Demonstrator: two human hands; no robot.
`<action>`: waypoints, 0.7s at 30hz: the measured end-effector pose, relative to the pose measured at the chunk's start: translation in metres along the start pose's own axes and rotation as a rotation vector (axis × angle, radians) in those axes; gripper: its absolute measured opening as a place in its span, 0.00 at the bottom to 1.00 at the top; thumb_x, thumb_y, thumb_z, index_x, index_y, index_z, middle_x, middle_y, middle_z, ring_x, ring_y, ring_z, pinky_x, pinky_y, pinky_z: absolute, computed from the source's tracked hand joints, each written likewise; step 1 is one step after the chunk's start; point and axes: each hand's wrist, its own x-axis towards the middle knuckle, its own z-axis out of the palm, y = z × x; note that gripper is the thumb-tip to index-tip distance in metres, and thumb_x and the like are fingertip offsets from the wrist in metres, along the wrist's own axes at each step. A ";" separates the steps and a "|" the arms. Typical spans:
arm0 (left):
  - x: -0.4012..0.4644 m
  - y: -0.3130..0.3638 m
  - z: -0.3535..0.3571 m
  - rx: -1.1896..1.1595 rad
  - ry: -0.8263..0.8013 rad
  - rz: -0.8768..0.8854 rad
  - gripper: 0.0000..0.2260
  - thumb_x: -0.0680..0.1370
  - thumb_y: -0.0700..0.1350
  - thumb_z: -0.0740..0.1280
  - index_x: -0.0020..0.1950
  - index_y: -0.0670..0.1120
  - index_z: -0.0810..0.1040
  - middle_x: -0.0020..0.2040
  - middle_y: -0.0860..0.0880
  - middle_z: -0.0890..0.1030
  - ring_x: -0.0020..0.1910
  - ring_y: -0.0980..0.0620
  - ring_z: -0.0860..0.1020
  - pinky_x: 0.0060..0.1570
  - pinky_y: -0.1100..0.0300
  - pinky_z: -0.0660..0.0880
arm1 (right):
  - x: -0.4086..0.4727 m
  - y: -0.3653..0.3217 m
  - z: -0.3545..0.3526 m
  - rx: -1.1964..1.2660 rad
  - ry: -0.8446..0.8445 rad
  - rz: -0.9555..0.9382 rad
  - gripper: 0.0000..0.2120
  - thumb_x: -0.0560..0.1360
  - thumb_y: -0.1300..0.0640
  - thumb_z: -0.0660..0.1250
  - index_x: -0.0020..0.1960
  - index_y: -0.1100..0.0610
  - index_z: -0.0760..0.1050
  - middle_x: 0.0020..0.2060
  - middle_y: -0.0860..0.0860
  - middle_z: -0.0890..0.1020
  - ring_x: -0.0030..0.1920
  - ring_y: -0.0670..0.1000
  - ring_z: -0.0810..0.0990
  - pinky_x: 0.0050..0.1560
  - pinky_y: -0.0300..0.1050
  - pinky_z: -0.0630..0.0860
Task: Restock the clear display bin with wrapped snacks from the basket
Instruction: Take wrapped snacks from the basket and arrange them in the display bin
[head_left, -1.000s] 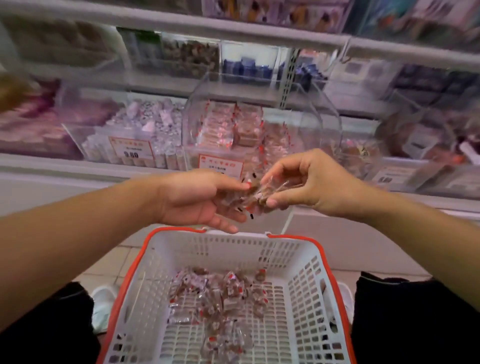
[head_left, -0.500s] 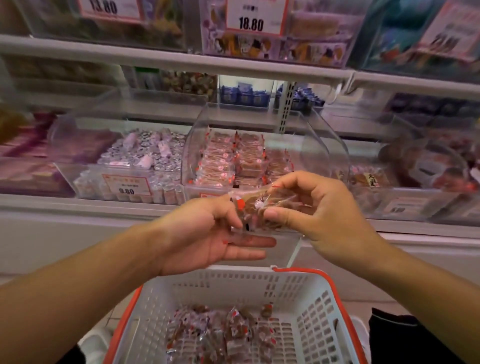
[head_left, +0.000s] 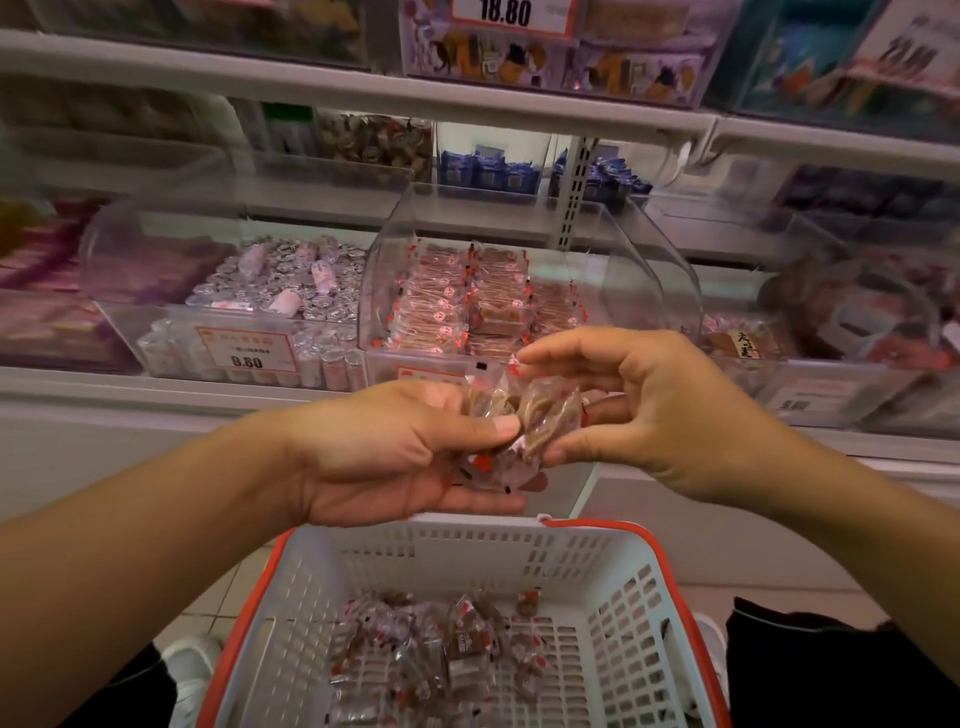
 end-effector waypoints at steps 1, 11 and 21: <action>0.001 -0.001 0.001 0.024 0.020 -0.002 0.15 0.75 0.42 0.68 0.61 0.37 0.78 0.54 0.39 0.81 0.56 0.44 0.81 0.57 0.46 0.78 | 0.000 -0.001 0.002 -0.017 0.001 -0.007 0.32 0.62 0.66 0.80 0.63 0.52 0.78 0.54 0.46 0.83 0.54 0.43 0.84 0.51 0.40 0.82; 0.003 -0.004 0.009 0.231 0.031 -0.008 0.10 0.71 0.50 0.72 0.49 0.48 0.83 0.51 0.42 0.84 0.52 0.46 0.83 0.38 0.62 0.80 | -0.002 0.002 0.005 -0.125 -0.217 0.002 0.35 0.76 0.67 0.68 0.77 0.47 0.62 0.73 0.40 0.69 0.71 0.33 0.66 0.70 0.33 0.65; 0.002 0.007 0.020 0.532 0.111 0.087 0.23 0.64 0.59 0.73 0.49 0.44 0.75 0.39 0.44 0.83 0.39 0.49 0.83 0.26 0.63 0.74 | 0.006 0.000 -0.001 -0.064 -0.145 -0.014 0.29 0.72 0.58 0.75 0.72 0.51 0.71 0.59 0.45 0.80 0.60 0.44 0.80 0.59 0.40 0.78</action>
